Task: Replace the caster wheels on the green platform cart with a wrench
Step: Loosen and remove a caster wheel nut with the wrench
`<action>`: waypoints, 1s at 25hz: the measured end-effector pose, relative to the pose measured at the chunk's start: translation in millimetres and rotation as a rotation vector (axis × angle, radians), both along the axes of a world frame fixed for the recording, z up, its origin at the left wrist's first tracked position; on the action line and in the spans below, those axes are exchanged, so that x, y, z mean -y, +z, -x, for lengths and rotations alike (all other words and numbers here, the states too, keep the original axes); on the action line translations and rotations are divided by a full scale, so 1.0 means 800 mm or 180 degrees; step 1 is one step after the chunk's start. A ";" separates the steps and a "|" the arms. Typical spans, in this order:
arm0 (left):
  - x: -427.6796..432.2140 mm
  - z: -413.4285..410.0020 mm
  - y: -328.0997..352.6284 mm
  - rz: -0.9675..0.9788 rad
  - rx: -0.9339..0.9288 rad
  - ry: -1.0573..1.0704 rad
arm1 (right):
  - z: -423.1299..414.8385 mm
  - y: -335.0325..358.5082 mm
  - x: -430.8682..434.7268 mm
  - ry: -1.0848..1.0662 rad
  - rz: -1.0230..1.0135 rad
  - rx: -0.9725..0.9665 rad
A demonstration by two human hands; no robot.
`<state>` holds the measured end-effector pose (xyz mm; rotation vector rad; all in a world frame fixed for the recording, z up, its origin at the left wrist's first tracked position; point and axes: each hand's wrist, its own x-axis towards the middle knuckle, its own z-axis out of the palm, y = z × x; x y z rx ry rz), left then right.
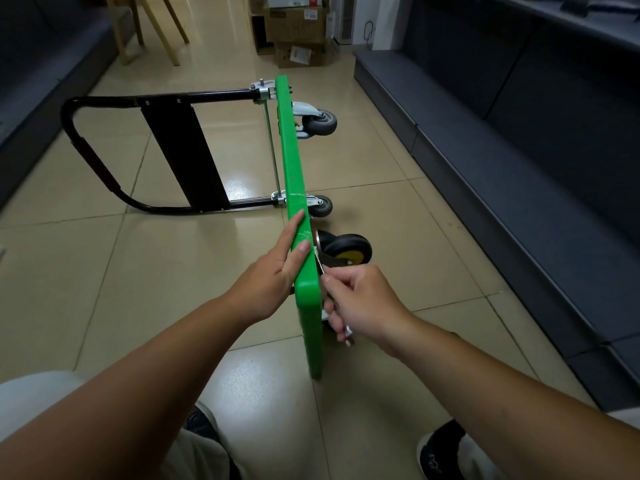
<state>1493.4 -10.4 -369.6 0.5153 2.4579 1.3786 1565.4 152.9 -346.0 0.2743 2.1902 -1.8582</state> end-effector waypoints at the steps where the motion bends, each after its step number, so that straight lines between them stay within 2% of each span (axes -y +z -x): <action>1: 0.000 0.000 0.000 0.0034 -0.0021 0.0019 | -0.004 -0.011 0.001 0.0056 -0.0123 -0.0153; 7: 0.000 -0.003 0.005 -0.0031 0.0023 0.0023 | -0.005 -0.100 -0.008 0.0040 -0.1122 -0.1140; 11: -0.002 0.001 0.007 -0.0340 0.0296 -0.0069 | 0.005 -0.118 -0.010 0.0012 -0.1081 -0.1312; 13: -0.003 0.002 0.009 -0.0364 0.0339 -0.0104 | -0.010 -0.118 -0.023 0.0070 -0.1003 -0.1121; 16: -0.003 0.000 0.011 -0.0359 0.0326 -0.0099 | -0.039 -0.110 -0.050 -0.0134 -0.0456 -0.0174; 20: 0.003 -0.007 0.017 -0.0455 0.0462 -0.0171 | -0.023 -0.061 -0.054 -0.1297 0.0563 0.0911; 23: 0.008 -0.010 0.019 -0.0453 0.0451 -0.0337 | 0.002 0.002 -0.041 -0.1044 0.1293 0.0877; 25: 0.010 -0.011 0.019 -0.0400 0.0379 -0.0388 | 0.011 0.027 -0.025 -0.0667 0.1381 0.0762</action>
